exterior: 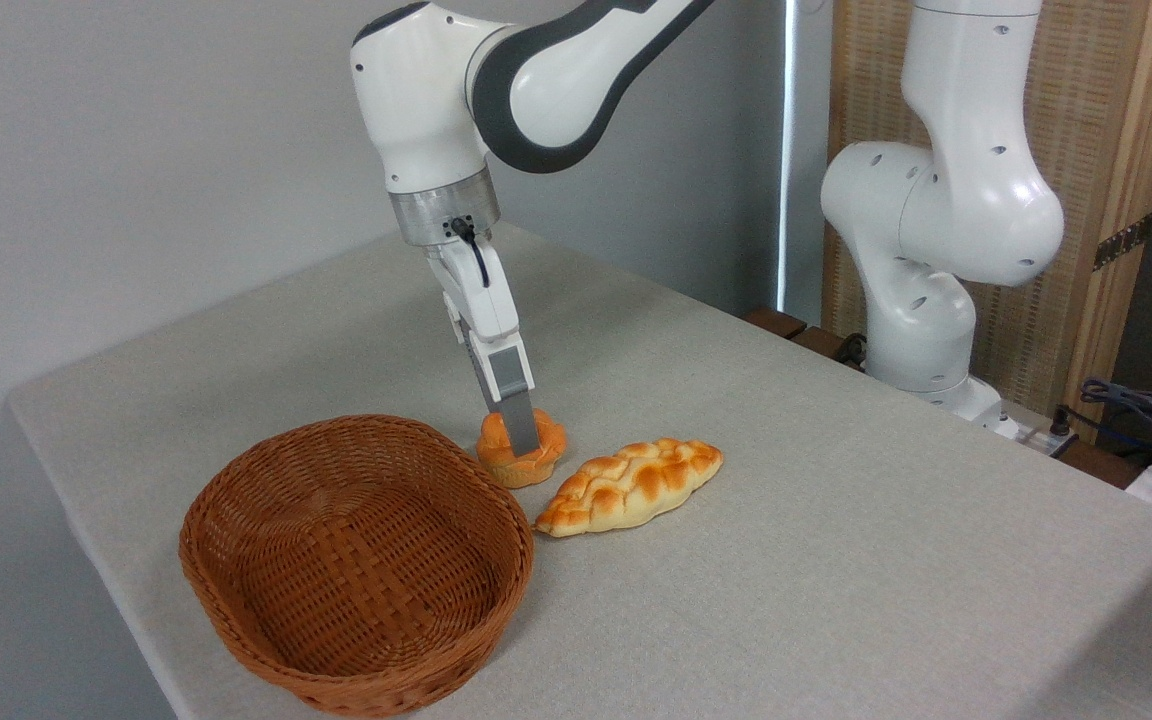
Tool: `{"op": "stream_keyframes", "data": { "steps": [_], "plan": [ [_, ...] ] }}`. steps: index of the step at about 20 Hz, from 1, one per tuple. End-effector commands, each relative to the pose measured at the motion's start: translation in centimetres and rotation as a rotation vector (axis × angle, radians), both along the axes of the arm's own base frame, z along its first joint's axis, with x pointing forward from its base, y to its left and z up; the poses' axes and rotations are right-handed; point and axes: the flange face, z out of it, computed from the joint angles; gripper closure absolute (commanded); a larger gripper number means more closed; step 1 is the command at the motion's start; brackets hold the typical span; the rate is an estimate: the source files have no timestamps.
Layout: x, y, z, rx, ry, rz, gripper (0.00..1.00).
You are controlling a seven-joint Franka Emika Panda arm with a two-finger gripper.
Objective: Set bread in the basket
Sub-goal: 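Close the gripper fingers around the orange bun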
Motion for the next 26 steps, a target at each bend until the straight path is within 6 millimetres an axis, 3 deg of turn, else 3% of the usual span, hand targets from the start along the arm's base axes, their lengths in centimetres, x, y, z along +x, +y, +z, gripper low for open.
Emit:
{"op": "stream_keyframes", "data": {
  "steps": [1, 11, 12, 13, 14, 16, 18, 26],
  "plan": [
    [0.1, 0.4, -0.3, 0.011, 0.014, 0.003, 0.00],
    [0.9, 1.0, -3.5, 0.009, 0.076, 0.008, 0.00],
    [1.0, 1.0, -4.3, 0.009, 0.092, 0.006, 0.06],
    [1.0, 1.0, -4.5, 0.009, 0.098, 0.004, 0.25],
    [1.0, 1.0, -4.6, 0.009, 0.100, 0.004, 0.37],
    [1.1, 1.1, -4.5, 0.008, 0.100, -0.008, 0.51],
    [1.1, 1.2, -4.6, 0.005, 0.107, -0.034, 0.58],
    [0.6, 1.3, -4.7, 0.021, 0.150, -0.067, 0.55]
  ]
}}
